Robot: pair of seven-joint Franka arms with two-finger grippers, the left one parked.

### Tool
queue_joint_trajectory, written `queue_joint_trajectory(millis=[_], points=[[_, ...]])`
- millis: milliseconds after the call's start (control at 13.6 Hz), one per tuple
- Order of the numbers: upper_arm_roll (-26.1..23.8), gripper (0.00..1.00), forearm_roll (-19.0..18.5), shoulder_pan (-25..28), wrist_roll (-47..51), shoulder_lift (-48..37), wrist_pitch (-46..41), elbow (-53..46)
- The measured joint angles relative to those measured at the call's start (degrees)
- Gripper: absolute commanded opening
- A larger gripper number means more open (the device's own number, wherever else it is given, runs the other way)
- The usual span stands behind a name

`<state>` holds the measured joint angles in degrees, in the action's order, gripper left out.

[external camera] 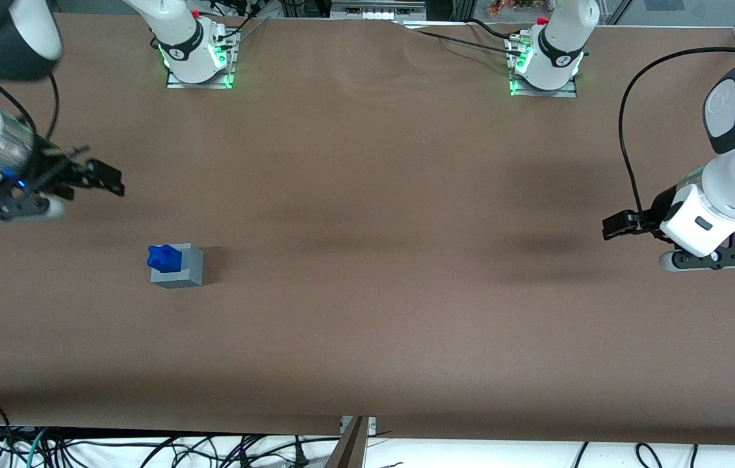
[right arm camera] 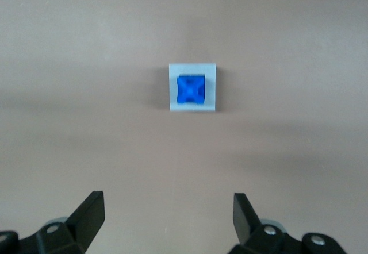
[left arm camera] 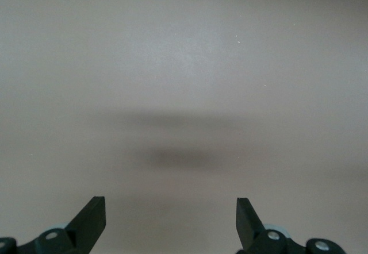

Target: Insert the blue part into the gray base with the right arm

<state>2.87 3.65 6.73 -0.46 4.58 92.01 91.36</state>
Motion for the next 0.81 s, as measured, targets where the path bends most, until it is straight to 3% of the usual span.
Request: queue_joint_trajectory(millis=[221,809], points=[[0.24,0.99,0.0,0.0,0.46,-3.55,-5.25,-0.78],[0.24,0.99,-0.01,0.0,0.46,-3.55,-5.51,-1.74]])
